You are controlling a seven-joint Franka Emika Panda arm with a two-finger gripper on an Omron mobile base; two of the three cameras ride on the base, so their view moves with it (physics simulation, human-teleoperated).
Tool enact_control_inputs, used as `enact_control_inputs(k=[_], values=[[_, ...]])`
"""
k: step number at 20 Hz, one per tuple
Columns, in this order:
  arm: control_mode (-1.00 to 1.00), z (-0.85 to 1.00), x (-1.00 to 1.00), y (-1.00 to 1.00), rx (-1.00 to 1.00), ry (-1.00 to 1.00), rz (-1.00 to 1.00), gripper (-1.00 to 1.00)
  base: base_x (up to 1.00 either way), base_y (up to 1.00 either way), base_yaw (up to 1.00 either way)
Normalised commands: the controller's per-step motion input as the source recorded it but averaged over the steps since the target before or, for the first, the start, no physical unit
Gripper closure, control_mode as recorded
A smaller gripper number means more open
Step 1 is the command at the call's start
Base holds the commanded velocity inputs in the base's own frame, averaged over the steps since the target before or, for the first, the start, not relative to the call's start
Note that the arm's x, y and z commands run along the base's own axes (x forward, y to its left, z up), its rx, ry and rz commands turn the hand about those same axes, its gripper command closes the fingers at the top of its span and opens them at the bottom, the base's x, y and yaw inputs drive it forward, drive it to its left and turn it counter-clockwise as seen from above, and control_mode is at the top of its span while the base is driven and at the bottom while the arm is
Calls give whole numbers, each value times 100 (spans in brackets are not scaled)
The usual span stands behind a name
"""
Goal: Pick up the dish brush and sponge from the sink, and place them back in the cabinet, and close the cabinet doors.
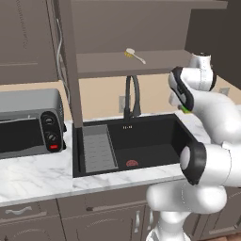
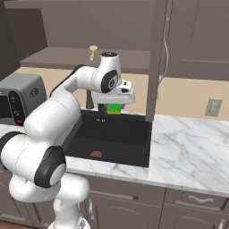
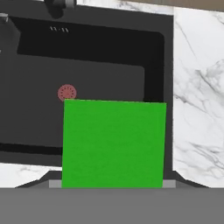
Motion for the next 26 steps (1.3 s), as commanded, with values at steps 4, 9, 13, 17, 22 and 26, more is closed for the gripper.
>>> enact_control_inputs(k=[4,9,13,17,22,26], values=[[-100,46,-25,7,0,-5,6,100,0,0,0],[-100,46,-16,15,0,-4,5,100,0,0,0],[-100,46,-10,22,0,-4,3,100,0,0,0],[-100,50,0,27,0,-5,0,100,0,0,0],[-100,47,0,22,0,-8,0,100,0,0,0],[-100,33,4,21,0,-7,0,100,0,0,0]])
